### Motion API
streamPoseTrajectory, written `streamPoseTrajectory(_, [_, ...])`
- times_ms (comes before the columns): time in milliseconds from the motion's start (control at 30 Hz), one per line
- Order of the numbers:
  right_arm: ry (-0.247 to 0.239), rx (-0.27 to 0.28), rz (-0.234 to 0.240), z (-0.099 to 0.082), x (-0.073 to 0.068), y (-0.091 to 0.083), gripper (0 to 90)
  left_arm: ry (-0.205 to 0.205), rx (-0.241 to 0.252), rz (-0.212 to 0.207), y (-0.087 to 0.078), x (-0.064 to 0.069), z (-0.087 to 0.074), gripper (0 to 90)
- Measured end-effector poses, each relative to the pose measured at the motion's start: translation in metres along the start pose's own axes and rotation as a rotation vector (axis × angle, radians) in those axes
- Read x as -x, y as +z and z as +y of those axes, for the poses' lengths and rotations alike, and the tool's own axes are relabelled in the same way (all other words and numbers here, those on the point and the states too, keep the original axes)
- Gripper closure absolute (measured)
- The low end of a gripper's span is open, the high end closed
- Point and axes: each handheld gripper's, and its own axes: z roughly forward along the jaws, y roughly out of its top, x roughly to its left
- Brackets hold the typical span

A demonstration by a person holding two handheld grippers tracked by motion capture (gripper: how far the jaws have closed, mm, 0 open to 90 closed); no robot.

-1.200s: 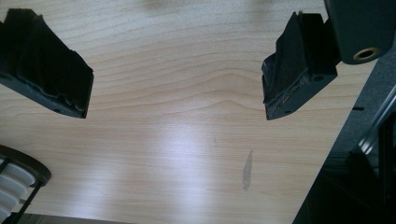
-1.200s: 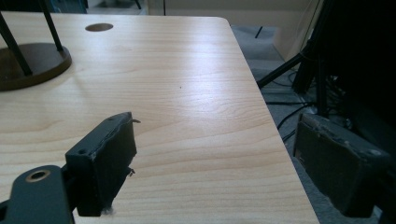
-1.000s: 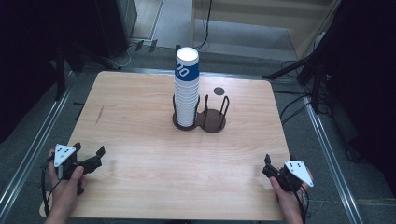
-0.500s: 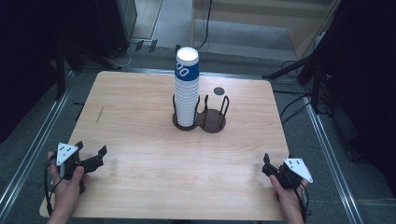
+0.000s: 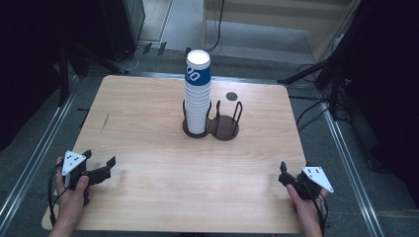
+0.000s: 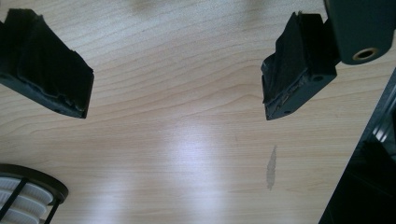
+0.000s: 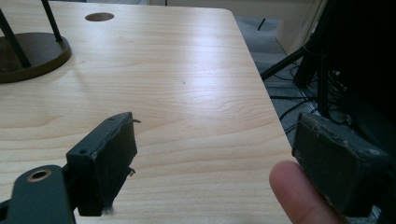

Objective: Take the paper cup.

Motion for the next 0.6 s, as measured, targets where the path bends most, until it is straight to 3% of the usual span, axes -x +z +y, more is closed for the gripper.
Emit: streamPoseTrajectory(600, [-0.001, 0.035, 0.012, 0.0071, -0.0056, -0.005, 13.9, 0.004, -0.012, -0.009, 0.0013, -0.0003, 0.0006, 9.8])
